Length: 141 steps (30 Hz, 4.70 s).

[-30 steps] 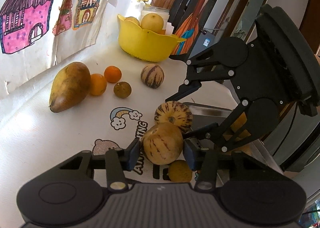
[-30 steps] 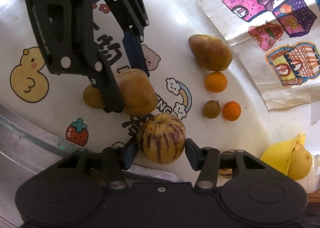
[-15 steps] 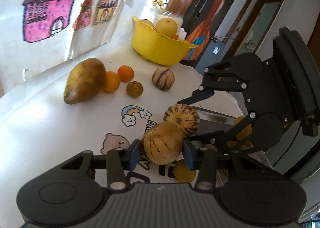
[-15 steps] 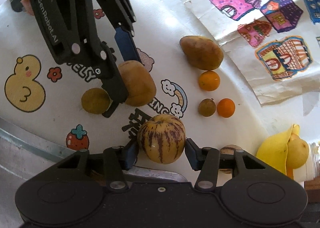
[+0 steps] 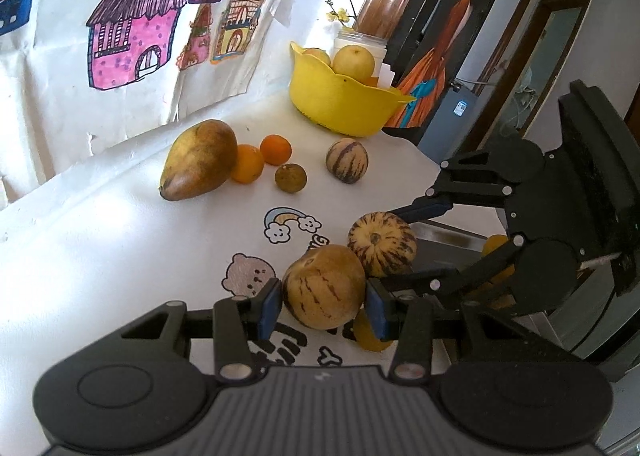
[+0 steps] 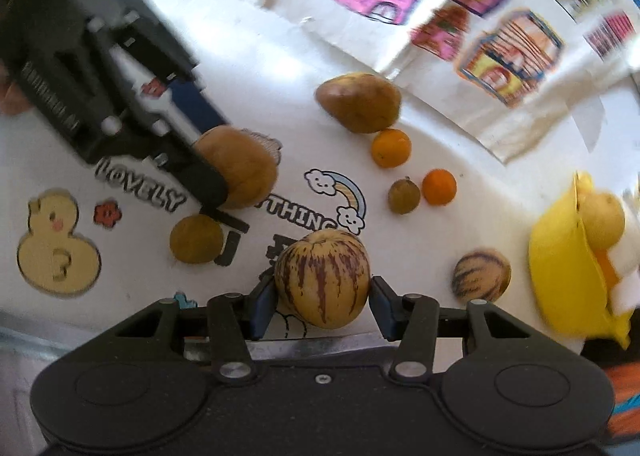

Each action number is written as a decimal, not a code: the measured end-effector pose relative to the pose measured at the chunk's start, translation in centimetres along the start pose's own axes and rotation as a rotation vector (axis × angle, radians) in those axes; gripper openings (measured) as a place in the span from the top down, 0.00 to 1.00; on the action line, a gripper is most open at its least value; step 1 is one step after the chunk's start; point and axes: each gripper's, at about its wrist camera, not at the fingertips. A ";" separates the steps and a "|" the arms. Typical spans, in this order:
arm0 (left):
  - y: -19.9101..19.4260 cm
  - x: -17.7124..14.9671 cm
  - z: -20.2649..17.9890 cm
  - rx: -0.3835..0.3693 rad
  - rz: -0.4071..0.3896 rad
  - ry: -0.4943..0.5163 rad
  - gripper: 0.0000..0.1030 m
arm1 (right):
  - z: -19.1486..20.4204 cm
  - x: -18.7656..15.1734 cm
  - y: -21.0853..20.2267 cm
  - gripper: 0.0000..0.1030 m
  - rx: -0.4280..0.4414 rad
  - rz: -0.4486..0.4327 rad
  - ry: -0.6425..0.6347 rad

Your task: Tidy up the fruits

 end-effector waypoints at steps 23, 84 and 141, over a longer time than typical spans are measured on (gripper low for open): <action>-1.3 -0.7 0.1 0.020 -0.008 -0.015 0.53 | -1.1 -0.7 0.5 0.48 -0.002 -0.029 0.202; -1.9 -6.6 -13.6 -0.020 0.014 0.065 0.52 | 5.9 -13.0 -12.6 0.48 -0.636 -0.103 0.765; -16.8 -7.1 -10.4 0.097 -0.198 0.078 0.00 | 21.0 -5.6 -22.6 0.01 -0.730 -0.226 0.804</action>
Point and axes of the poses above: each gripper's, at about its wrist camera, not at the fingertips, and y roughly the way its jaws point, z to its left, x to its top, and after that the axes turned 11 degrees about -z, right-handed
